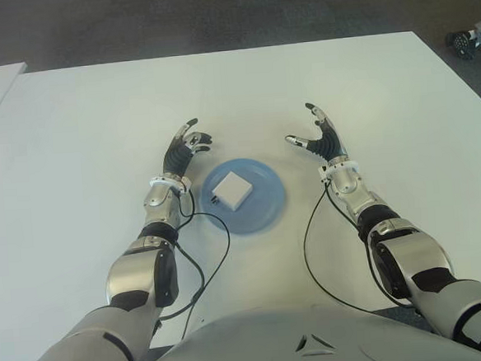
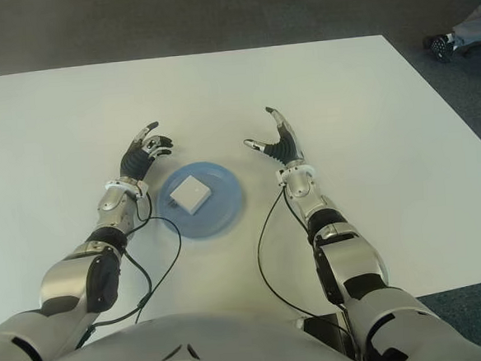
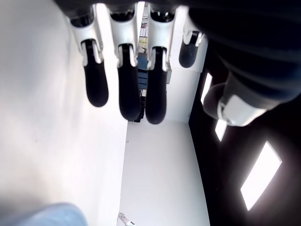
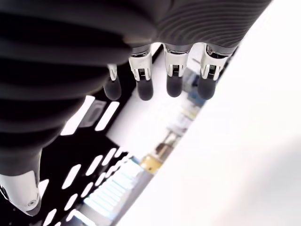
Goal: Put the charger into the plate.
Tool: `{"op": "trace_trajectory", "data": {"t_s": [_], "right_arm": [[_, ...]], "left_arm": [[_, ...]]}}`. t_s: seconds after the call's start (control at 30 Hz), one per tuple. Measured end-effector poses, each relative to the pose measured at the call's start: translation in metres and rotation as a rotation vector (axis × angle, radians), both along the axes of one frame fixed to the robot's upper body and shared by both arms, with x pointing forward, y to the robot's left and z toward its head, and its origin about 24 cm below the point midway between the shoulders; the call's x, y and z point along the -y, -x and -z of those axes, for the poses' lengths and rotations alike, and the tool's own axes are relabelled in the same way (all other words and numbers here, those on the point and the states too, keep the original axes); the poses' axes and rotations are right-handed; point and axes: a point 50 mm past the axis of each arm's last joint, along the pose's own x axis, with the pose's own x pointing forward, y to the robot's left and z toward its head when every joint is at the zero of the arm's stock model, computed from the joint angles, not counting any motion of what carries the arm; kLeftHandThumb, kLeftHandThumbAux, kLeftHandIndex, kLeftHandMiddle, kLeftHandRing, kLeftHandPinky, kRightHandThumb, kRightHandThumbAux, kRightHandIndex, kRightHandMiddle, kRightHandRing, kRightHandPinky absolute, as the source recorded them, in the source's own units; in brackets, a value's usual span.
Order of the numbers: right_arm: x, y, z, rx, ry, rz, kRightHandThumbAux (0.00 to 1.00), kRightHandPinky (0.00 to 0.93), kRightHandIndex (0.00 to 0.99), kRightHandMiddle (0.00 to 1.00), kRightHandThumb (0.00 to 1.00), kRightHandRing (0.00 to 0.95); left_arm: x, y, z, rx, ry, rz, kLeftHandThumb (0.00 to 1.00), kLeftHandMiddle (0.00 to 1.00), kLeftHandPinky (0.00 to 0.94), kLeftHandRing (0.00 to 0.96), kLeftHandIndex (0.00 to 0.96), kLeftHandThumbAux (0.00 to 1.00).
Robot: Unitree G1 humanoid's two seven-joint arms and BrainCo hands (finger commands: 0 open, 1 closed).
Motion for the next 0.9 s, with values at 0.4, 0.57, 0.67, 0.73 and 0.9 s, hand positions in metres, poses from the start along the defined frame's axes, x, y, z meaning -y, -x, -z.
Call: {"op": "trace_trajectory", "data": {"t_s": [0.4,0.57,0.67,0.73,0.9], "right_arm": [[0.011,-0.005,0.003,-0.100,-0.172,0.070,0.665,0.000,0.000,0.003,0.083,0.000],[0.012,-0.004,0.006,-0.133,-0.305,0.071,0.717,0.000,0.000,0.001,0.094,0.000],[0.013,-0.003,0.007,-0.140,-0.342,0.068,0.729,0.000,0.000,0.001,0.096,0.000],[0.013,-0.002,0.008,-0.145,-0.355,0.065,0.725,0.000,0.000,0.002,0.097,0.000],[0.011,0.000,0.011,-0.158,-0.372,0.058,0.709,0.000,0.000,0.001,0.100,0.000]], "left_arm": [[-0.002,0.001,0.001,-0.001,0.001,0.002,0.106,0.423,0.407,0.412,0.154,0.508],[-0.004,0.001,0.001,-0.002,-0.007,-0.001,0.110,0.329,0.319,0.344,0.134,0.493],[-0.006,0.002,0.001,-0.003,-0.009,-0.004,0.115,0.256,0.241,0.266,0.110,0.481],[-0.006,0.002,0.001,-0.003,-0.009,-0.008,0.115,0.167,0.157,0.171,0.073,0.479],[-0.009,0.003,0.001,-0.003,-0.008,-0.028,0.100,0.036,0.031,0.035,0.012,0.490]]}}
